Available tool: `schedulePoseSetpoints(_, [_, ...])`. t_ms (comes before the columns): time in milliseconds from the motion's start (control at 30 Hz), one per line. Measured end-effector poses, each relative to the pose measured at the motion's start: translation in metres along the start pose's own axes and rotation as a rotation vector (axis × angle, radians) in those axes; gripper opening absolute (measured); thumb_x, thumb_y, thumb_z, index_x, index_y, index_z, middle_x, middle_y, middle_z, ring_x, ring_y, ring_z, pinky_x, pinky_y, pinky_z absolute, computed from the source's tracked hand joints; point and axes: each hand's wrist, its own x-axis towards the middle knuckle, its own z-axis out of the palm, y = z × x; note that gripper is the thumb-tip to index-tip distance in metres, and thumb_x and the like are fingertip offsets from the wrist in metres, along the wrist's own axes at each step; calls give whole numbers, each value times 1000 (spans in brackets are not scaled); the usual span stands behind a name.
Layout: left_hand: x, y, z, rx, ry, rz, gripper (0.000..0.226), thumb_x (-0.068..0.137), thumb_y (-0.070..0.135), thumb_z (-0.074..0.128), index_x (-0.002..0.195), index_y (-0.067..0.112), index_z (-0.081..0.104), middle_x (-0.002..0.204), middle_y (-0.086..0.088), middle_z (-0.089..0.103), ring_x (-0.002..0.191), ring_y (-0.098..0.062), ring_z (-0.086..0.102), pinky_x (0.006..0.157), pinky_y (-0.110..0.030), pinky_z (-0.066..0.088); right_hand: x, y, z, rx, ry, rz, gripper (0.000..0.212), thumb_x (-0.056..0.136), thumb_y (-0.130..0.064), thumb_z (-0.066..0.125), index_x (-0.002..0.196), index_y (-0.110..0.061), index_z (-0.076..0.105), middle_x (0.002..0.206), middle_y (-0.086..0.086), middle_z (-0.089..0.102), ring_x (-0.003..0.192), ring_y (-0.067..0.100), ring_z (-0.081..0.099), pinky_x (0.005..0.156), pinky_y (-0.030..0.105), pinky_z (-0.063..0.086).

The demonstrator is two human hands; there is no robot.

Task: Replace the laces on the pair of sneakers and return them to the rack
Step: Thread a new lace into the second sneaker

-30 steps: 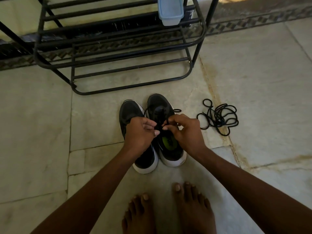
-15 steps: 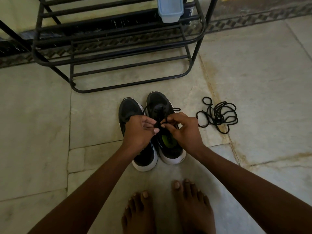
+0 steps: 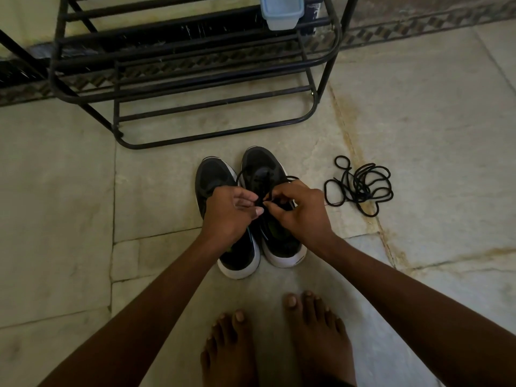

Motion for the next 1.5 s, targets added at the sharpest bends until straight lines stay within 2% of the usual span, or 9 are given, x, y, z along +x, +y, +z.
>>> schedulePoseSetpoints(167, [-5,-1,-3,-31,-60,35,28,87,-6,74,114,2,72,93,-7,73,93,-22,74,81,-33,63,5,-6,-3,-72,-39,-86,15,75,-8,86,84,-9,74,78,2,71,72,19,64,62,35,54])
schedulePoseSetpoints(267, [-5,-2,-2,-7,-77,52,32,89,-11,68,117,3,71,95,-7,72,95,-24,74,84,-37,63,8,-4,-6,-121,-60,-111,16,74,-7,85,85,-9,74,76,3,71,72,21,64,63,38,55])
schedulePoseSetpoints(467, [-3,-2,4,-72,-7,30,23,91,-10,66,102,9,75,86,-6,72,88,-22,74,82,-42,64,8,-7,-7,-140,-124,-129,15,72,-6,81,84,-11,73,75,1,70,72,22,62,64,36,53])
schedulePoseSetpoints(700, [-2,-2,5,-112,-22,22,32,90,-7,71,86,25,73,88,-4,74,89,-22,75,84,-44,64,16,-7,-9,-283,-282,-334,12,75,-4,65,85,-6,71,77,9,65,75,32,59,67,42,51])
schedulePoseSetpoints(933, [-3,-3,6,-115,-4,36,28,90,-7,71,89,21,74,87,-6,73,87,-22,75,82,-44,64,14,-20,-10,-97,-135,-3,10,73,-7,77,79,-12,73,68,0,69,60,15,60,60,29,49])
schedulePoseSetpoints(1100, [-2,-1,5,-106,-33,23,38,90,-9,69,85,28,70,85,-2,72,86,-21,75,83,-44,64,15,-15,-4,-315,-257,-162,15,77,-15,57,80,-14,72,67,2,67,69,28,60,66,39,50])
schedulePoseSetpoints(1200, [-1,-1,4,-129,-49,3,33,89,-10,70,84,23,72,89,-11,72,90,-26,75,84,-46,63,15,-6,-5,-336,-196,-179,14,81,-18,59,81,-15,72,68,1,67,70,28,61,65,41,50])
schedulePoseSetpoints(1333, [-1,1,4,-133,-49,5,30,92,-7,68,85,22,72,89,-10,73,88,-25,75,82,-45,64,13,7,-5,-420,-128,-379,8,86,-15,66,88,-12,73,86,5,65,85,31,57,67,38,40])
schedulePoseSetpoints(1500, [-3,3,5,-112,-37,3,31,91,-7,69,80,23,71,85,-9,72,84,-23,75,78,-41,65,16,13,-4,-293,-103,-362,9,87,-10,64,84,-7,73,93,10,64,85,31,55,66,40,45])
